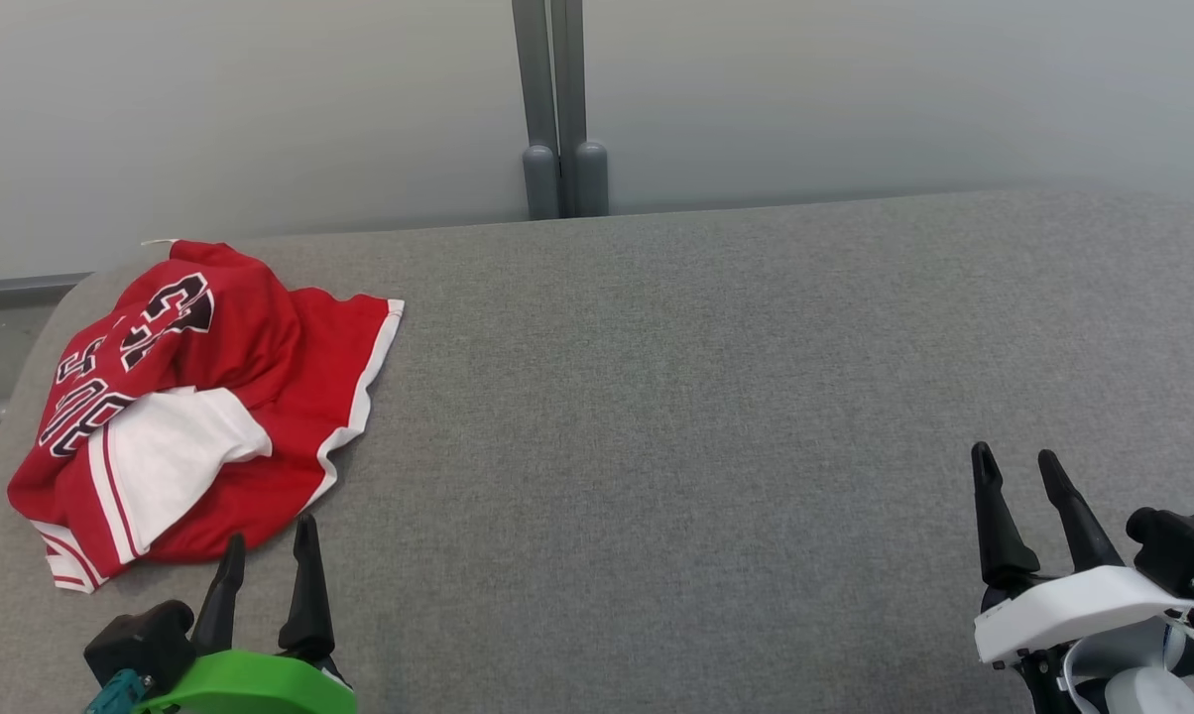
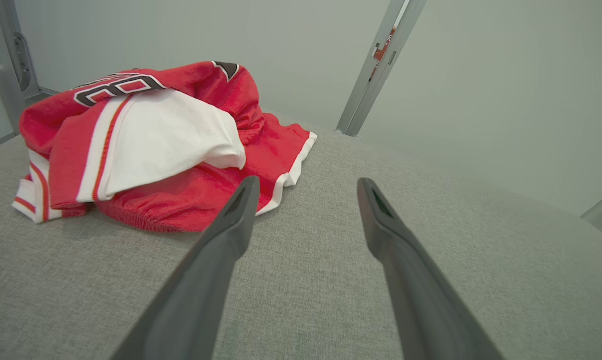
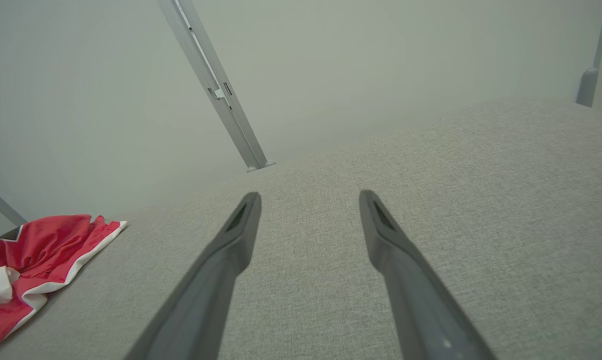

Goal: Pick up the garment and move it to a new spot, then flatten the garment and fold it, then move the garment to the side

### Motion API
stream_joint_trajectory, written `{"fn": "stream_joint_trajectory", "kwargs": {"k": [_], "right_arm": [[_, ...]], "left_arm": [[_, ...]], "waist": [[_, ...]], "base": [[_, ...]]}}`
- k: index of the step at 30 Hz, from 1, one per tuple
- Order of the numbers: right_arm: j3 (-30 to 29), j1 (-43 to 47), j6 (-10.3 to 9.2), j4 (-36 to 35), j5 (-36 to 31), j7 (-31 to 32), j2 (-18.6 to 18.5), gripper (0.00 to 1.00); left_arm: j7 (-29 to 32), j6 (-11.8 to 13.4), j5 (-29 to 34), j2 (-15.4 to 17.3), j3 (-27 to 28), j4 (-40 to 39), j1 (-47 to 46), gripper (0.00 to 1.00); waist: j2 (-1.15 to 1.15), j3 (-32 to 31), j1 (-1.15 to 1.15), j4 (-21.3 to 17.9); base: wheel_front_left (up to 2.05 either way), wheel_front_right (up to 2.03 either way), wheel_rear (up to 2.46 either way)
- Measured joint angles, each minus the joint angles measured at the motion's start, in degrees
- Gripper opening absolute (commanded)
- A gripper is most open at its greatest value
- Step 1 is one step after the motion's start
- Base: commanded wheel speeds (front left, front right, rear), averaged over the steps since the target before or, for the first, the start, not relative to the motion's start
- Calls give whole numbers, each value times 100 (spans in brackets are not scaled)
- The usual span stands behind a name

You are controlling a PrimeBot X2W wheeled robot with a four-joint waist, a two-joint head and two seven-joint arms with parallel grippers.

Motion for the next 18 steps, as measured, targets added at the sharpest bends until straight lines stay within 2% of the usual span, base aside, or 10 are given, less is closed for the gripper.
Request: {"fn": "stream_joint_trajectory", "kwargs": {"k": [9,18], "right_arm": [[-74,42,0,-4,-477,-126,18,100],[-214,85,0,-37,-829,-242,59,100]], "left_arm": [[-126,13,506,21,-36,-51,21,100],[-235,-81,920,29,-33,-19,77,100]], "waist": [[0,18,0,6],[0,14,0,2]], "base": [[0,0,0],[0,0,0]]}}
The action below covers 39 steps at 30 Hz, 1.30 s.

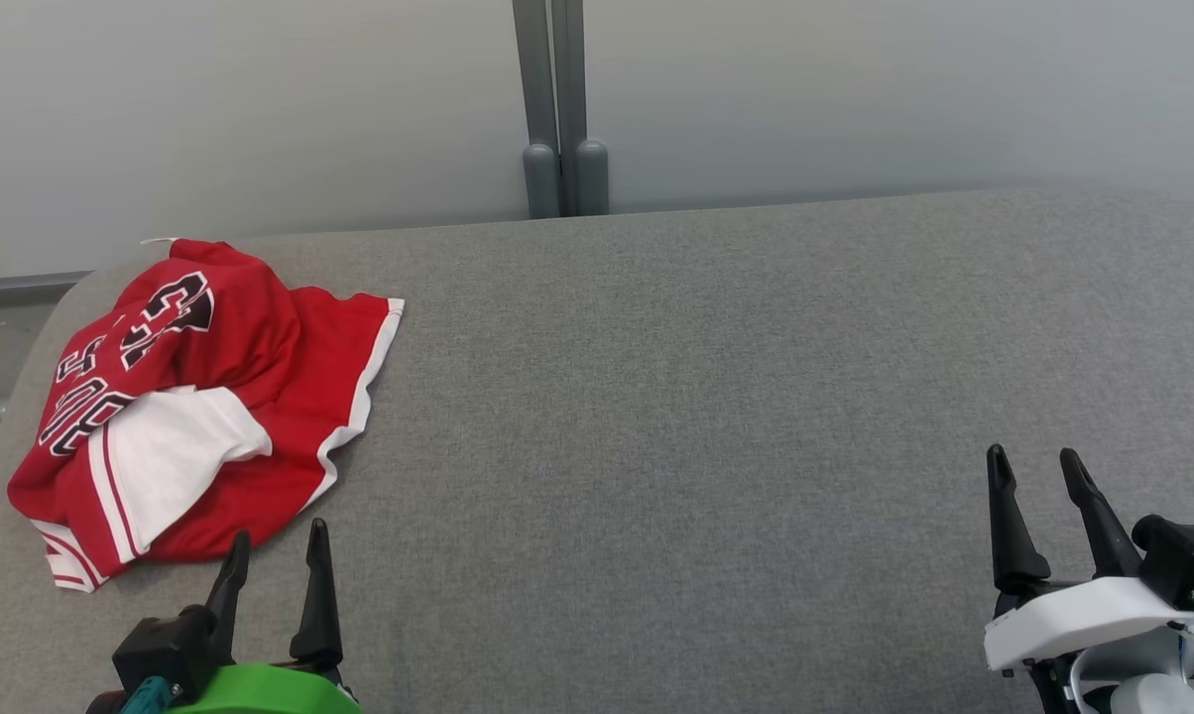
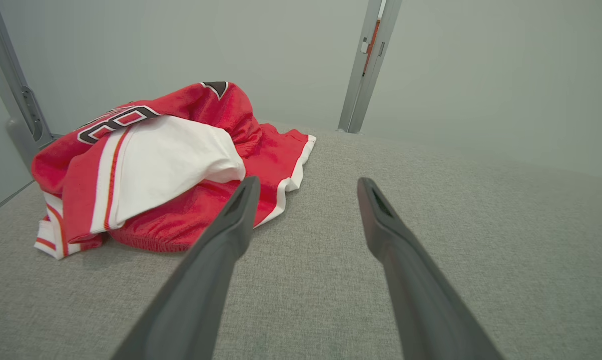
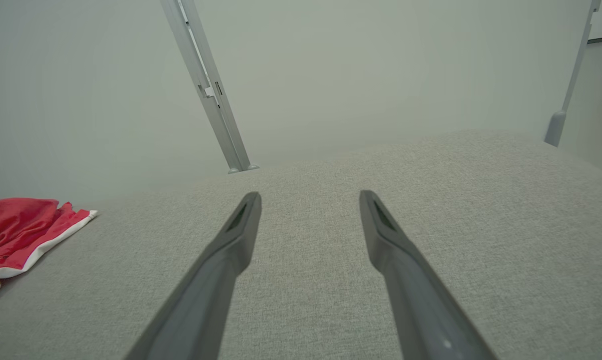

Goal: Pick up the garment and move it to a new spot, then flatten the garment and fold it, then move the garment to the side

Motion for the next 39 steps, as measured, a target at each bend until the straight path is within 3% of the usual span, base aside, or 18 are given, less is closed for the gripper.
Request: {"fn": "stream_joint_trajectory", "kwargs": {"k": [15,39], "right_arm": [[-60,102,1,0,-485,-178,4,100],[-87,167,1,-36,-992,-385,-4,100]], "left_arm": [[-170,-103,632,-37,52,18,99,100],[-389,-263,1081,-122,179,182,140,100]], "waist": [[0,-31,0,-14],[0,1,0,-87]], "base": [[0,0,0],[0,0,0]]}}
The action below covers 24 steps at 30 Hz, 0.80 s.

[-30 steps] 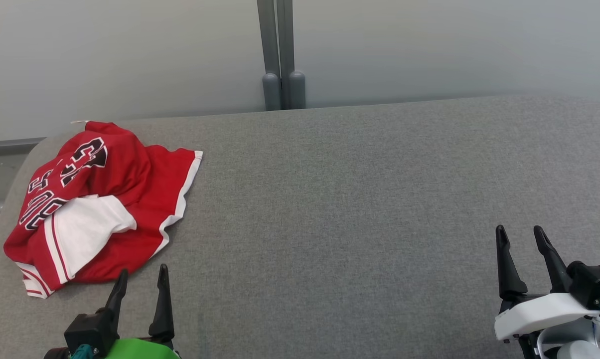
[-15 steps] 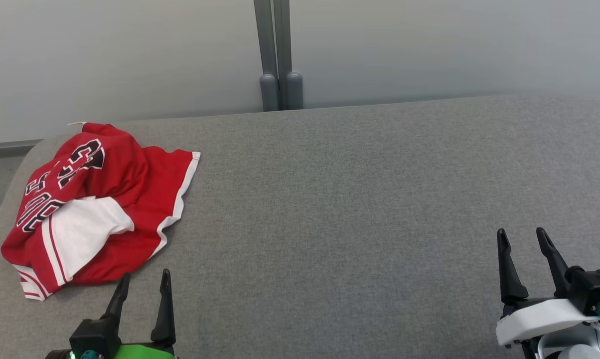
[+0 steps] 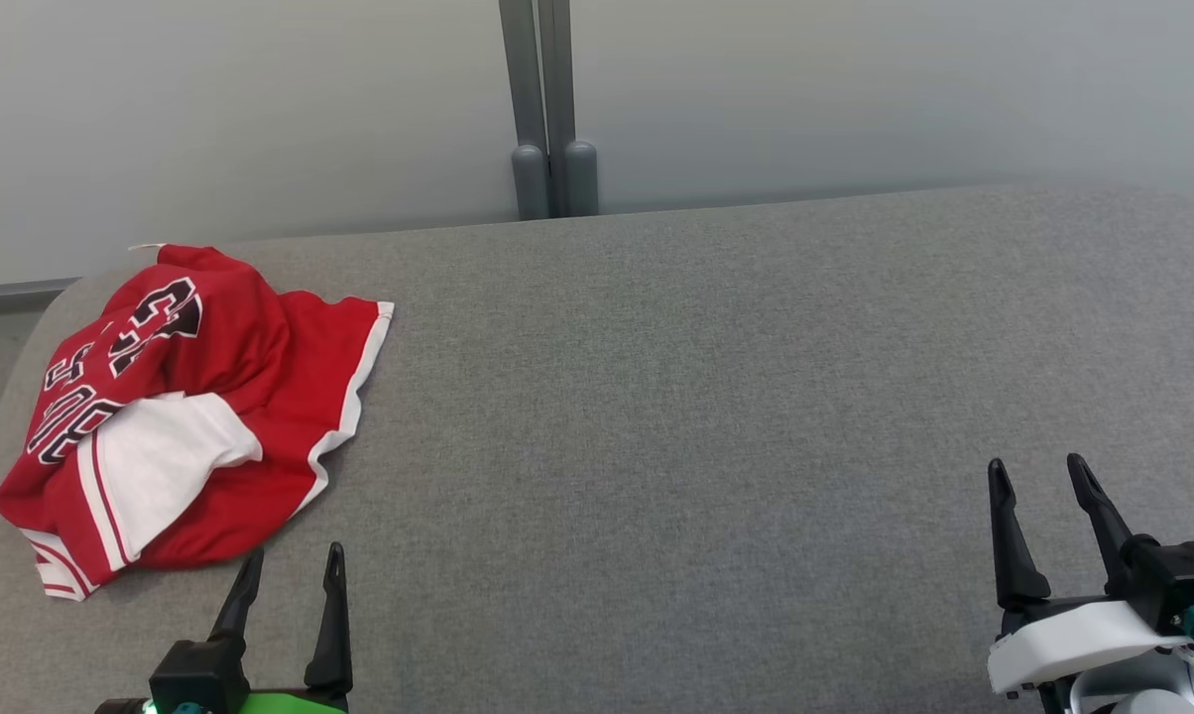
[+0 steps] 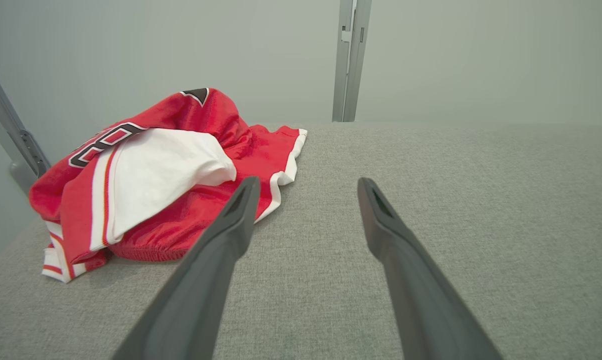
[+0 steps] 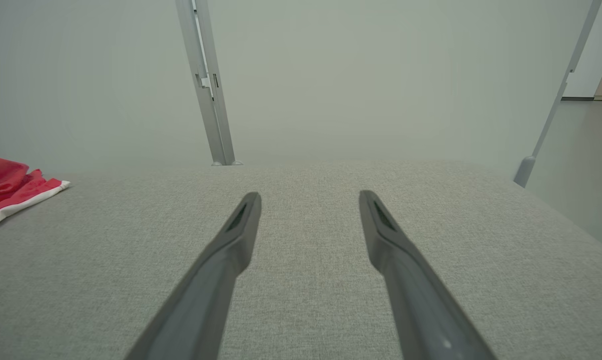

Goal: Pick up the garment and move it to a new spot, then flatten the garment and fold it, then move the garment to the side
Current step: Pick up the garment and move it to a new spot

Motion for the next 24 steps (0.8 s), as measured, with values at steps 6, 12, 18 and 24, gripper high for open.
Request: {"fn": "stream_joint_trajectory", "kwargs": {"k": [6,12,18,24], "right_arm": [[8,4,0,-9,1,0,-4,100],[37,9,0,-51,20,0,-5,100],[110,158,0,-55,48,0,18,100],[347,167,0,-13,92,0,41,100]], "left_arm": [[0,-13,-1,-3,4,33,-1,100],[0,-19,-33,-10,-10,91,-12,100],[-3,-9,-107,-14,-27,159,-81,100],[-2,32,-96,-15,89,165,75,100]], "waist": [[0,4,0,28],[0,7,0,143],[0,-21,0,528],[0,-80,0,1123]], "base": [[0,0,0],[0,0,0],[0,0,0],[0,0,0]]}}
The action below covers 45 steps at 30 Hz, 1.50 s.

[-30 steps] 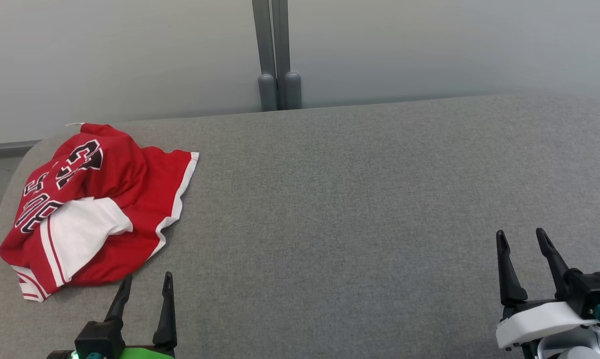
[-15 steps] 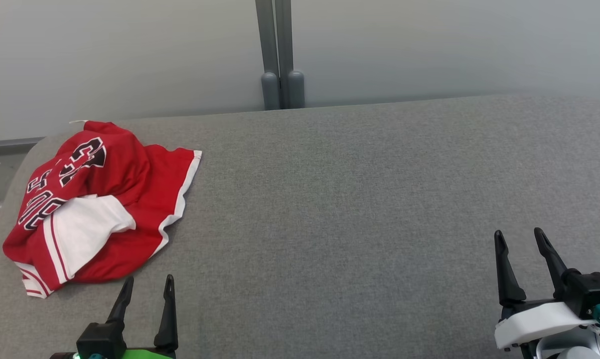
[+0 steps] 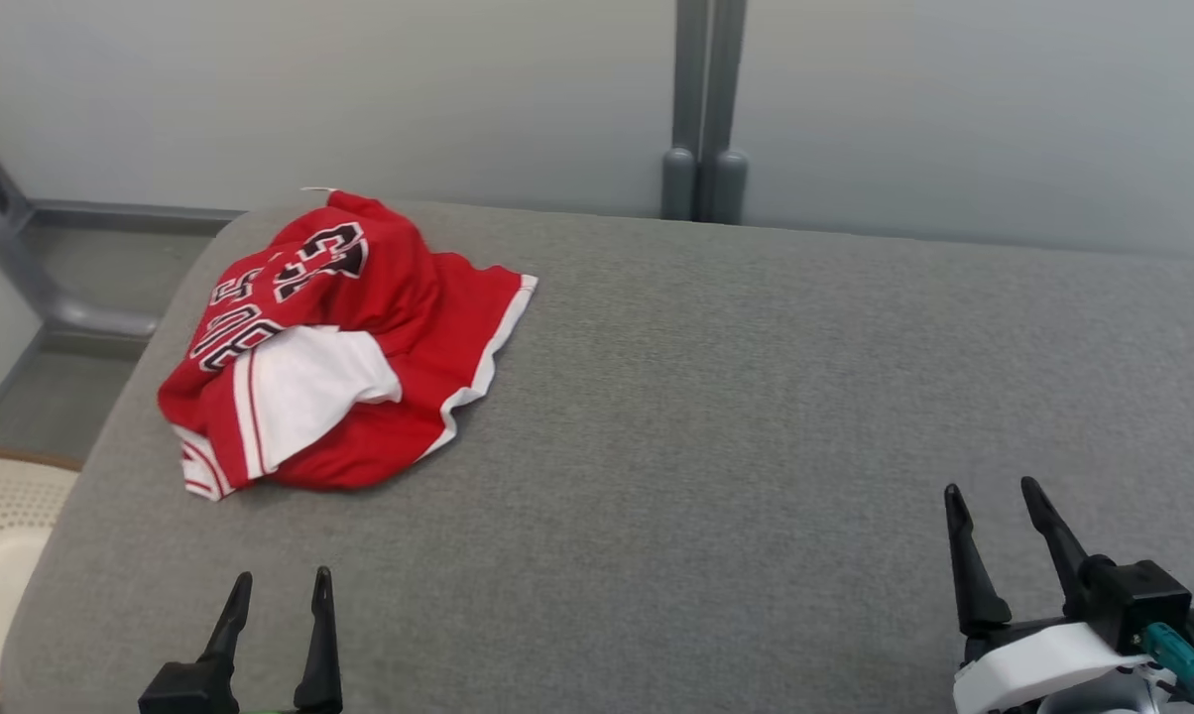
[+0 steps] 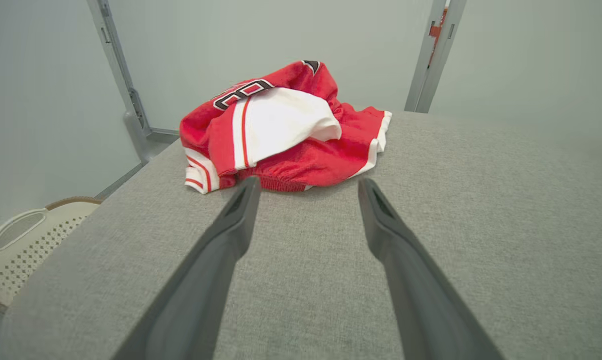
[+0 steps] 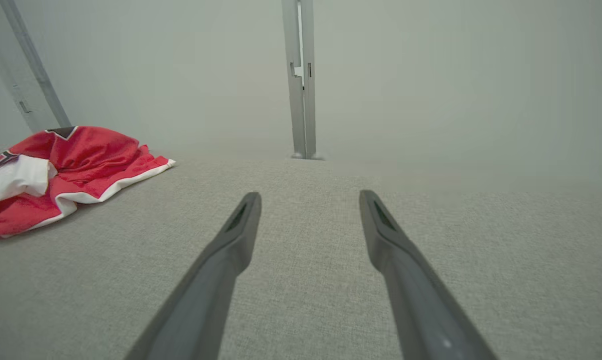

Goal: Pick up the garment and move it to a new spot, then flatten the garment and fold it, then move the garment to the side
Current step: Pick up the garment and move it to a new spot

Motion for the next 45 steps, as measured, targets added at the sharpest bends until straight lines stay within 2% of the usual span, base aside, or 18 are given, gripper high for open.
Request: {"fn": "stream_joint_trajectory", "kwargs": {"k": [9,13,17,22,25,31,37,41,45], "right_arm": [[300,-38,1,97,16,0,2,100],[390,-39,1,85,15,0,-59,100],[537,-274,1,-49,-2,0,-302,100],[633,-742,1,-256,-10,0,-719,100],[632,-987,1,-376,-9,0,-917,100],[739,-1490,1,-578,-9,0,-1070,100],[782,-1658,1,-603,-9,0,-1068,100],[778,-1739,1,-619,-9,0,-1029,100],[823,-1744,1,-653,-4,0,-966,100]], "left_arm": [[0,2,40,0,326,-135,194,100],[0,-10,-9,4,220,-112,27,100],[5,-40,-46,43,-210,366,-798,100],[631,-59,-459,326,-940,1044,-2449,100],[1016,-59,-789,616,-1488,1399,-3446,100],[1506,-67,-1560,1083,-1950,2274,-4900,100],[1864,-68,-2474,1439,-2724,2838,-5529,100],[1835,-68,-2590,1868,-2827,3388,-5911,100],[1779,-68,-2721,2028,-2927,3793,-6175,100]], "waist": [[0,-120,0,994],[0,-125,0,1197],[0,40,0,1251],[0,438,0,1280],[0,763,0,1267],[0,1551,0,1119],[0,2359,1,738],[0,2716,1,391],[0,2938,1,33]], "base": [[0,0,0],[0,0,0],[0,0,0],[0,0,0],[0,0,0],[0,0,0],[0,0,0],[0,0,0],[0,0,0]]}}
